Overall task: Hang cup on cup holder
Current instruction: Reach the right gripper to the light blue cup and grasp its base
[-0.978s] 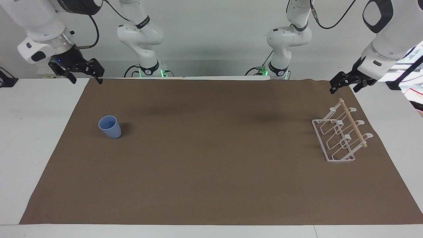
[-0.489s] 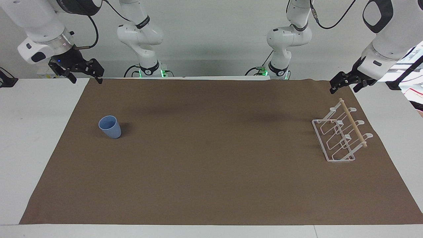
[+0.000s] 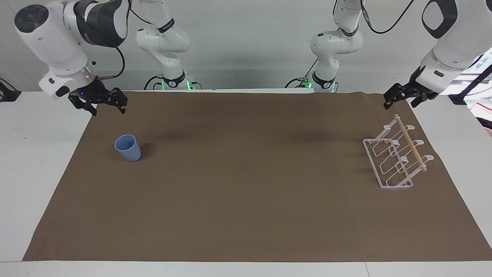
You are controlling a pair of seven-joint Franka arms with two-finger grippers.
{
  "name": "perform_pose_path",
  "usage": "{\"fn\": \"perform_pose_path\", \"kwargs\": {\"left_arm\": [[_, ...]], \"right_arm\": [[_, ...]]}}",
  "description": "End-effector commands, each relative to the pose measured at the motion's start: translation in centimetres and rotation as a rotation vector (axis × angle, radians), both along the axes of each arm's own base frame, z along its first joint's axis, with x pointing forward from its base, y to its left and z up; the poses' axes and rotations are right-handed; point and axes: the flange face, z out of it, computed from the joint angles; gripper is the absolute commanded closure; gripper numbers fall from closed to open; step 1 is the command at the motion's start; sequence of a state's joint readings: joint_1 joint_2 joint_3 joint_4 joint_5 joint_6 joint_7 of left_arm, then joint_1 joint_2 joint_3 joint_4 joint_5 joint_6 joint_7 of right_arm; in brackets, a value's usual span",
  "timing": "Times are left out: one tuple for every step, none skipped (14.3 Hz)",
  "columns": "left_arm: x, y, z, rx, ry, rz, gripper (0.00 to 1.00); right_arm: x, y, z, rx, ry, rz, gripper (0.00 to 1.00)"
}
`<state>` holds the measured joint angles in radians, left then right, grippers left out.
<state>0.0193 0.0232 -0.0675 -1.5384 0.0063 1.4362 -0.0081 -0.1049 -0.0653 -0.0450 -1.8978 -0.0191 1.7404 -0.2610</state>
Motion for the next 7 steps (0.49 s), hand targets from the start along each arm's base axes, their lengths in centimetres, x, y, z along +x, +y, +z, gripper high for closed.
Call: {"fn": "perform_pose_path", "kwargs": {"left_arm": [[-1.0,0.2,0.1,-0.01,0.007,0.009,0.0],[-1.0,0.1,0.1,-0.01,0.007,0.008,0.0],[-1.0,0.1,0.1,-0.01,0.007,0.008,0.0],[-1.0,0.1,0.1,-0.01,0.007,0.008,0.0],[-1.1,0.1,0.1,-0.009,0.01,0.009,0.0],[-1.1,0.1,0.1,-0.009,0.012,0.009,0.0],[-1.0,0.1,0.1,-0.009,0.009,0.009,0.0]], "right_arm": [[-1.4,-2.5,-4.3,0.007,-0.031,0.039,0.0],[-1.2,-2.9,-5.2,0.004,-0.05,0.065,0.0],[-1.2,-3.1,-6.3,0.007,-0.042,0.073,0.0],[-1.2,-3.4,-7.3,0.009,-0.03,0.069,0.02],[-1.2,-3.5,-8.3,0.012,-0.021,0.07,0.07],[-1.6,-3.6,-9.2,0.016,-0.012,0.092,0.13],[-1.7,-3.9,-9.7,0.014,-0.028,0.106,0.19]]}}
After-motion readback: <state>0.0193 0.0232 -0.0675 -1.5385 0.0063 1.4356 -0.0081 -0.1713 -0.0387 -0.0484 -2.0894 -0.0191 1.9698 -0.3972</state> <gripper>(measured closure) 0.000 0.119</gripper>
